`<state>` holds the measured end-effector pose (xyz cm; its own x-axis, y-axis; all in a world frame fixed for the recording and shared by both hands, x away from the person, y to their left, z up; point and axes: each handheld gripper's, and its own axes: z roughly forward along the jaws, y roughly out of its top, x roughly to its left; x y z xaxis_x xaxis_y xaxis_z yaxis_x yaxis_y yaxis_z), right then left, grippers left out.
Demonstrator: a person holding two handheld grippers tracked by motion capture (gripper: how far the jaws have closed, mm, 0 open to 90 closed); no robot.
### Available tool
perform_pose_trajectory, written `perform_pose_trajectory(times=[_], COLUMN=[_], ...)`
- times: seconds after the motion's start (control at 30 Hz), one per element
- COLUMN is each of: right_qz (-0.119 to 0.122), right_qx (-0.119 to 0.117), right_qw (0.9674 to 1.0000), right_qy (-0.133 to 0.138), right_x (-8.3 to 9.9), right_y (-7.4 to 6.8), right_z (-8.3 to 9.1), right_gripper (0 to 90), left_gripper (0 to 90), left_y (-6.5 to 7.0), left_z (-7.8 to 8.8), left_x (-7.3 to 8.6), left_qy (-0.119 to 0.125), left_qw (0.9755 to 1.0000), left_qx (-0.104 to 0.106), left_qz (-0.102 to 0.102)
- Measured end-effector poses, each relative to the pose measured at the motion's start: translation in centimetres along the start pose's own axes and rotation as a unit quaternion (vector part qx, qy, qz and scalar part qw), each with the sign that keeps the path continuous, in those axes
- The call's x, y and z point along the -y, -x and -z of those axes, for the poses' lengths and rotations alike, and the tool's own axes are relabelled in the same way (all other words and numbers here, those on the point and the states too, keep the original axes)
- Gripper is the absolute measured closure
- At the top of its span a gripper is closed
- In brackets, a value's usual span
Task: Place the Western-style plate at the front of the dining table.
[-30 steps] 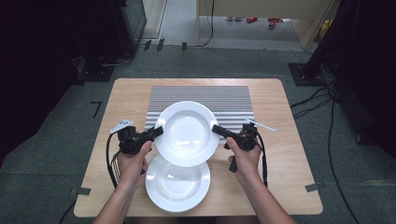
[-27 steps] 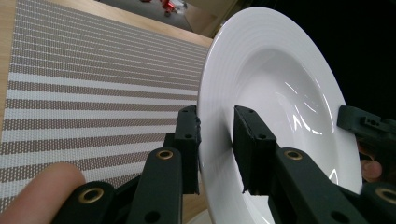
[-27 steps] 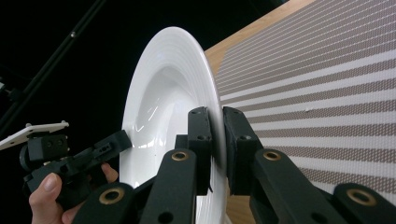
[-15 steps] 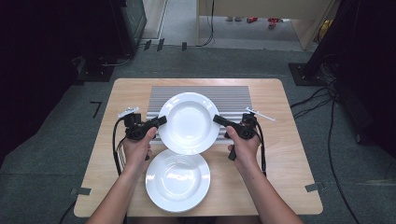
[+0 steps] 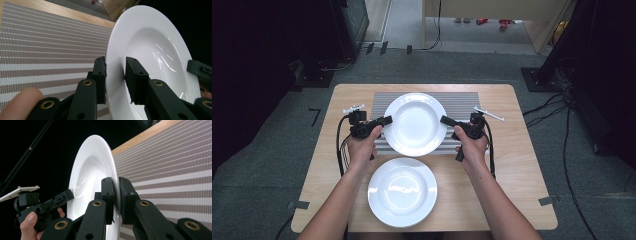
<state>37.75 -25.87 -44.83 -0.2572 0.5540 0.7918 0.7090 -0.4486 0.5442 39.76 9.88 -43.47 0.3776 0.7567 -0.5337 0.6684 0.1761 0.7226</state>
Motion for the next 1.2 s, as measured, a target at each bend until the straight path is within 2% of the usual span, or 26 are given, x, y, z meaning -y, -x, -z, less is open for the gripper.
perform_pose_trajectory(times=[0.17, 0.23, 0.33, 0.4, 0.5, 0.63, 0.77, 0.87, 1.0, 1.2], right_qz=[-0.007, -0.013, -0.026, -0.043, -0.056, -0.067, -0.083, -0.091, -0.087, -0.118], right_qx=[0.01, 0.018, 0.027, 0.027, 0.029, 0.041, 0.052, 0.064, 0.083, 0.085], right_qw=[0.9999, 0.9997, 0.9993, 0.9987, 0.998, 0.9969, 0.9952, 0.9938, 0.9927, 0.9889], right_qy=[-0.001, 0.001, 0.002, -0.001, -0.008, -0.004, 0.001, 0.003, 0.013, 0.031], right_x=[-0.4, -0.5, -0.7, -0.7, -0.8, -0.9, -0.8, -0.9, -1.1, -1.3], right_y=[0.7, 1.1, 1.9, 2.5, 3.2, 3.9, 4.5, 5.3, 6.2, 7.2], right_z=[-0.8, -1.3, -2.0, -2.3, -2.8, -3.2, -3.7, -4.0, -4.0, -4.2], right_gripper=[84.4, 84.3, 84.3, 84.9, 84.7, 85.0, 85.7, 85.1, 83.8, 84.2], left_gripper=[71.8, 71.5, 71.0, 70.4, 70.5, 70.4, 70.0, 69.9, 70.2, 70.3], left_y=[-0.4, -0.8, -1.2, -1.5, -1.8, -2.6, -3.2, -3.0, -2.4, -2.3], left_z=[-1.2, -2.0, -3.1, -3.6, -4.4, -5.5, -6.7, -7.5, -8.5, -9.5], left_x=[-0.4, -0.6, -0.7, -0.7, -0.6, -0.4, -0.1, -0.2, -0.5, -0.9], left_qy=[-0.004, -0.013, -0.029, -0.033, -0.038, -0.052, -0.068, -0.079, -0.088, -0.092], left_qw=[0.9999, 0.9997, 0.9991, 0.9987, 0.9985, 0.9974, 0.9954, 0.9944, 0.9933, 0.9922], left_qx=[-0.013, -0.019, -0.029, -0.037, -0.038, -0.037, -0.045, -0.053, -0.06, -0.067], left_qz=[0.003, 0.005, 0.009, 0.007, 0.01, 0.033, 0.049, 0.046, 0.044, 0.049])
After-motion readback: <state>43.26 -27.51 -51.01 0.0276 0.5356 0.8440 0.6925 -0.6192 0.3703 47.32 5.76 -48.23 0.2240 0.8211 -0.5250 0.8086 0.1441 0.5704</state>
